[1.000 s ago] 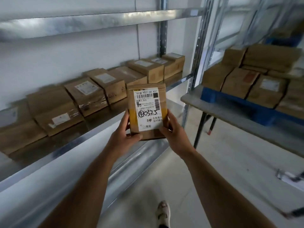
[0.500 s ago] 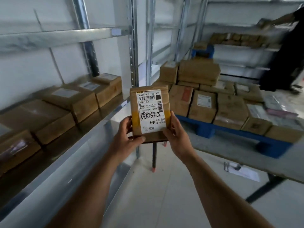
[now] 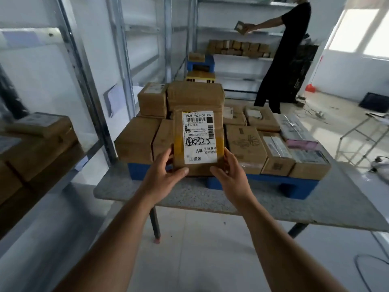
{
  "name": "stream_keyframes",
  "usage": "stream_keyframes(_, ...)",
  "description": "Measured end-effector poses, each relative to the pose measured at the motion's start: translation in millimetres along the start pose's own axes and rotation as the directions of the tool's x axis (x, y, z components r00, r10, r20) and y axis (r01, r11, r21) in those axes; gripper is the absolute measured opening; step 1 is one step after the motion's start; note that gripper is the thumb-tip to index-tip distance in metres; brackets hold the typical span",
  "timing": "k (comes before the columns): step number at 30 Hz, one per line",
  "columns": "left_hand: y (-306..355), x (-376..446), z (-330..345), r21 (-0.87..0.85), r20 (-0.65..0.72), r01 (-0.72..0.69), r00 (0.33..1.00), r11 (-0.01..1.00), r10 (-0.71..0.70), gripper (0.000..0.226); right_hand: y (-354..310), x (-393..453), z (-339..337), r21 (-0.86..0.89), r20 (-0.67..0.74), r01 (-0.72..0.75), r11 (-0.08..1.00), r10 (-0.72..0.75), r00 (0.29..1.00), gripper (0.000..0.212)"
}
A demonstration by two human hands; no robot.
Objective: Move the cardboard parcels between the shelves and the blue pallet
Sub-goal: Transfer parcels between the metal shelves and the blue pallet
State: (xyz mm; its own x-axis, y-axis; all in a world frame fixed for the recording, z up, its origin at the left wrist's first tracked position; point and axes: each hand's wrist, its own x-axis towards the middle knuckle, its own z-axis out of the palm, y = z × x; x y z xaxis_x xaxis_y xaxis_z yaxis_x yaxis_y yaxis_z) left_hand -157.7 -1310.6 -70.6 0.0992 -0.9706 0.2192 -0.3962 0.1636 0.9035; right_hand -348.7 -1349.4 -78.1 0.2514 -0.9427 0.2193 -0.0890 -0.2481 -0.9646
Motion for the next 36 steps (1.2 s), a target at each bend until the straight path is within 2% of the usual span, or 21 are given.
stream_keyframes(3,1.2,39.3,27.3,-0.032,0.014,-0.022,1.0,0.999,0.023,0.063,17.7,29.7,-30.5,-0.034,-0.023,0.004,0.999,-0.005,1.0,0.059)
stream_keyframes(7,10.8,100.6,66.8,-0.042,0.039,-0.035,0.999,0.998,0.037,0.066,31.7,76.8,-75.5,-0.059,-0.074,-0.002,0.998,-0.002,0.997,0.093)
stream_keyframes(9,19.1,133.1,88.5,-0.05,0.028,-0.034,0.999,0.998,0.035,0.063,35.3,103.5,-102.7,-0.067,-0.086,0.02,0.998,-0.025,0.996,0.098)
stream_keyframes(12,35.7,177.7,123.5,0.02,0.032,-0.025,0.999,0.999,0.024,0.057,41.2,141.3,-147.3,-0.027,-0.071,0.058,0.998,-0.06,0.996,0.091)
stream_keyframes(16,54.5,228.7,168.1,0.122,0.038,-0.013,0.999,0.992,0.008,0.071,50.8,180.3,-197.2,0.067,-0.061,0.131,0.989,-0.127,0.99,0.063)
stream_keyframes(18,58.5,249.7,184.9,0.156,0.068,-0.017,0.998,0.988,0.006,0.072,57.4,196.2,-213.3,0.08,-0.063,0.126,0.989,-0.122,0.991,0.057)
stream_keyframes(21,57.2,275.6,201.1,0.198,0.061,0.0,0.998,0.98,-0.013,0.07,70.4,217.3,-227.5,0.123,-0.053,0.093,0.988,-0.087,0.995,0.059)
stream_keyframes(26,45.1,310.8,211.0,0.215,0.004,0.026,1.0,0.976,-0.028,0.062,86.7,252.6,-232.1,0.097,-0.044,0.072,0.993,-0.068,0.997,0.059)
stream_keyframes(33,19.0,359.0,206.2,0.247,-0.076,0.121,0.991,0.961,-0.105,0.065,101.0,309.8,-222.3,-0.073,-0.054,0.039,0.997,-0.043,0.998,0.048)
stream_keyframes(36,9.4,379.0,199.2,0.269,-0.091,0.137,0.989,0.953,-0.117,0.065,102.3,330.8,-213.5,-0.126,-0.042,0.007,0.992,-0.013,0.999,0.056)
